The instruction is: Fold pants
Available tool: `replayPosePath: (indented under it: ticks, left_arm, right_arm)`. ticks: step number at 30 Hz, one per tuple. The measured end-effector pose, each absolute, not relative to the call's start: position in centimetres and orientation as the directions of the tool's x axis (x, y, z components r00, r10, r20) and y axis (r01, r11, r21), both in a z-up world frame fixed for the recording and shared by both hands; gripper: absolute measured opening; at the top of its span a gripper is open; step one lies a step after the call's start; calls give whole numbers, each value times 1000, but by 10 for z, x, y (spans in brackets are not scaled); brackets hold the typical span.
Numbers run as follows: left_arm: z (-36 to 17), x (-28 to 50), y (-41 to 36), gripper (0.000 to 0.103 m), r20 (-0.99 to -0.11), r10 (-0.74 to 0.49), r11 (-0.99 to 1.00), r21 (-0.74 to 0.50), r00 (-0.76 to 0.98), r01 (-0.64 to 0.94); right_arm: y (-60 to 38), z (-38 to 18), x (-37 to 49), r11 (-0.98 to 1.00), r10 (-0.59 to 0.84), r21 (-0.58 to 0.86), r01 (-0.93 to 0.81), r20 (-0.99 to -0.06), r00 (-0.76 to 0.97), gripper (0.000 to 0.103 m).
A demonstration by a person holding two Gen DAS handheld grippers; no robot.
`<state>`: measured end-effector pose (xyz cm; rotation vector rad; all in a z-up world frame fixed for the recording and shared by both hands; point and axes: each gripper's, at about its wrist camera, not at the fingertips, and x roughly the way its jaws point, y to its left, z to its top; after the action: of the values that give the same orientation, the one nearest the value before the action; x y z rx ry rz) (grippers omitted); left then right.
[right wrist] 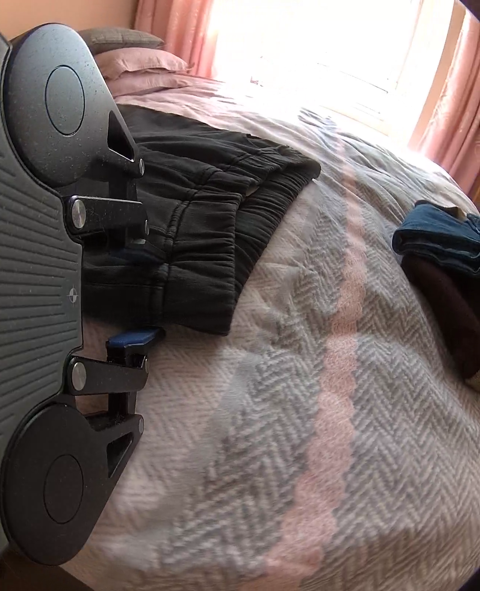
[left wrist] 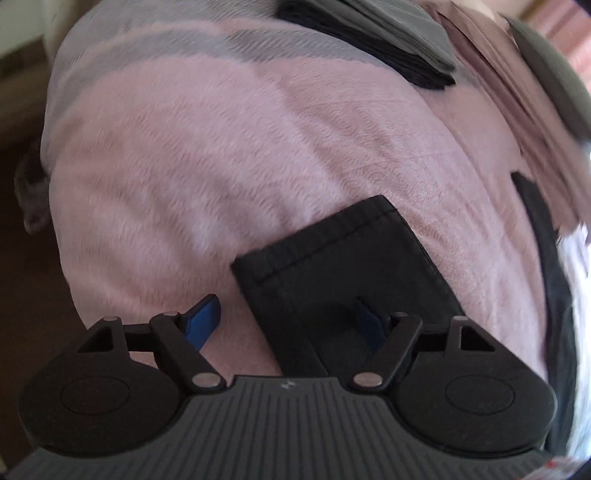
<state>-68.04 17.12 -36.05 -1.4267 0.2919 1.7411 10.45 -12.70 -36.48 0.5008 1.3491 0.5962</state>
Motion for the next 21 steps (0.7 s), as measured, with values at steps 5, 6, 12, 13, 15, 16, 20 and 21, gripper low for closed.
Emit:
replayPosePath:
  ticks: [5,6,12,13,15,16,20,21]
  left_arm:
    - [-351,-685,186,3,-877,480,-619,-325,-17,-715]
    - [-342,-683,191,3,-870,494,-595,-329,-11,-733]
    - [-228,-652,230,3,-607,768,-184,-515,205,-837]
    - [-206,-645,237,3,-559,797,-125,-525,230,-842]
    - [-171,-641,245,3,-473,842,-31,-521,258,-853]
    - [-159,-644,246,4,-433,864,-5,-521,259,-853]
    - [-183,-669,251,5,-487,859,-76,-430,160,-900]
    - [-206,-674,254,6,-546,826,-120,-417,143,-901]
  right_arm:
    - [-120,-364,93,761,649,639,-111,-745,155,17]
    - [-117,-360,90,758,652,640,-124,-740,166,9]
    - [-132,-320,77,668,739,731,-141,-629,243,7]
    - [-134,-313,76,650,755,747,-140,-611,240,7]
    - [-137,-299,70,608,789,777,-160,-570,230,7]
    - [-134,-292,66,588,806,788,-186,-549,223,7]
    - [-137,-305,49,622,782,760,-188,-590,202,7]
    - [-139,-316,47,653,757,737,-175,-623,198,7]
